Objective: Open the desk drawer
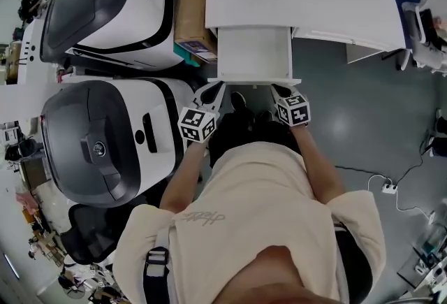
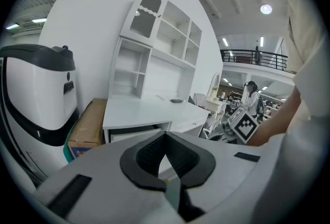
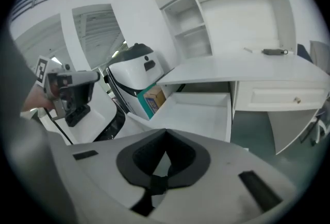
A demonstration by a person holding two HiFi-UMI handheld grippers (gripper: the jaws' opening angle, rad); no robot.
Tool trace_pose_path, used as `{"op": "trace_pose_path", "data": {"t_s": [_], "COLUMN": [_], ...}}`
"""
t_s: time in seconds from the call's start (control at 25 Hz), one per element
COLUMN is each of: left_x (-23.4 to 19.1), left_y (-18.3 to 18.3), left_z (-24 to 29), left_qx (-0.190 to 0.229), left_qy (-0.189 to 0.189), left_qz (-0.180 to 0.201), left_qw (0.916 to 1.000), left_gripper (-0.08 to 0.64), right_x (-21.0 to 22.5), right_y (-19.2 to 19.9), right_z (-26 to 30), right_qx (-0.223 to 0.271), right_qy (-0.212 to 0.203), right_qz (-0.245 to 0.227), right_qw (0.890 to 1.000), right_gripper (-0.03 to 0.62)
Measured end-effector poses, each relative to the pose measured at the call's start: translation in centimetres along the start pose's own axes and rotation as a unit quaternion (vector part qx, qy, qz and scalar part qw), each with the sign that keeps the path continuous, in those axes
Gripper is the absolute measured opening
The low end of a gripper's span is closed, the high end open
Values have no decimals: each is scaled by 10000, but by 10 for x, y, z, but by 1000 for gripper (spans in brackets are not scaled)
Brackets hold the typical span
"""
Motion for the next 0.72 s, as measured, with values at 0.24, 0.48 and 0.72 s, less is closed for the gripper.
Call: {"op": "trace_pose_path", "data": {"t_s": [0.24,0.48,0.72], "left_x": [22,33,38], "left_y": [-40,-64,-92], "left_z": [3,-9,-19], "left_qx": [254,485,717], "left_qy": [47,-48,143], "left_qz": [296,301,458], "left_qw": [9992,9984,9963], "left_gripper": [0,0,0], "right_x": [0,-18,-28], "right_y": [-30,-72,-112], "right_z": [-76,-136,-158], "right_qx": [912,1957,2520], "right_qy": [-285,-302,-396], "right_qz": [-174,-649,-719], "right_qw": [9953,9780,9642], "right_gripper": [-6,-6,-6]}}
Point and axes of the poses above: the fingertips, and each gripper's own axes: z forward along the fingers, x to its right, y out of its underside, the point moved 8 cm from there along -z, backward along the fingers, and after that the axes turned 4 degrees about y, right-handed, at the moved point
